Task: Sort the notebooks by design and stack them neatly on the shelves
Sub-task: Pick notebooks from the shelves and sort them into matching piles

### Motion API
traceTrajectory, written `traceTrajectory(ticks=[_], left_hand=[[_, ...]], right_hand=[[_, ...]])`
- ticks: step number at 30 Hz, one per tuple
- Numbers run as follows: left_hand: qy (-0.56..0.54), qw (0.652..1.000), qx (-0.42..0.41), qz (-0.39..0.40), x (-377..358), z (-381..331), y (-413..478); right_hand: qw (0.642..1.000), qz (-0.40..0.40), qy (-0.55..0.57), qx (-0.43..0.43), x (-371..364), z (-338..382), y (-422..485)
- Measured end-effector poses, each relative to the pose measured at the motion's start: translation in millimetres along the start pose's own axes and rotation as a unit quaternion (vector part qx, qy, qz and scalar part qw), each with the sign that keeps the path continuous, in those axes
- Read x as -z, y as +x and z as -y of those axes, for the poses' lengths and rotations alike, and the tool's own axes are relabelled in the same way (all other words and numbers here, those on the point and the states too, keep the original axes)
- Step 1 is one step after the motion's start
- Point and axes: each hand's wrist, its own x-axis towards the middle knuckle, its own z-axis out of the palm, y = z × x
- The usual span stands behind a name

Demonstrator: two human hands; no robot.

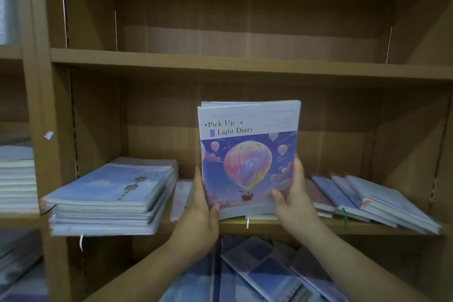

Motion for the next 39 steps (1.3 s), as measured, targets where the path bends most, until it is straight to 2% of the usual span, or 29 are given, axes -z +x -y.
traceTrajectory(ticks=[7,12,16,21,23,26,28,29,31,33,35,37,39], left_hand=[[0.026,0.999,-0.047,0.004,42.1,-10.3,-13.7],[0.106,0.989,-0.083,-0.054,88.8,-12.2,-20.6],[0.163,0.982,-0.042,-0.085,136.8,-6.8,-21.5],[0.089,0.983,0.037,-0.153,194.8,17.9,-8.0],[0.083,0.979,0.072,-0.169,209.5,29.7,-0.8],[0.092,0.971,0.081,-0.203,227.7,40.9,7.6],[0.145,0.962,0.085,-0.217,240.5,48.6,7.3],[0.207,0.951,0.088,-0.214,246.3,55.8,5.5],[0.357,0.908,0.085,-0.201,254.2,71.7,-3.2],[0.442,0.872,0.010,-0.208,256.5,85.4,-11.6],[0.434,0.874,-0.107,-0.190,252.0,83.3,-18.8],[0.414,0.882,-0.195,-0.110,242.6,70.4,-23.5],[0.429,0.873,-0.230,-0.023,227.5,59.1,-24.1]], right_hand=[[1.000,-0.011,-0.012,0.000,-13.3,16.3,-11.6],[0.999,0.009,-0.036,-0.003,-51.9,35.0,-12.7],[0.999,0.031,-0.020,-0.012,-89.1,58.5,-3.7],[0.996,0.070,0.013,-0.054,-136.0,104.1,16.8],[0.993,0.097,0.008,-0.073,-156.4,115.0,27.2],[0.988,0.119,0.034,-0.096,-179.9,126.0,37.2],[0.984,0.139,0.055,-0.097,-185.4,129.8,39.9],[0.979,0.166,0.057,-0.101,-184.0,132.2,38.3],[0.966,0.235,0.023,-0.103,-179.8,130.6,34.5],[0.955,0.285,-0.010,-0.086,-176.6,124.6,30.2],[0.955,0.291,0.005,-0.060,-175.9,117.2,28.0],[0.955,0.295,0.011,-0.035,-177.6,110.0,27.8],[0.956,0.294,-0.016,0.002,-179.6,105.4,25.5]])
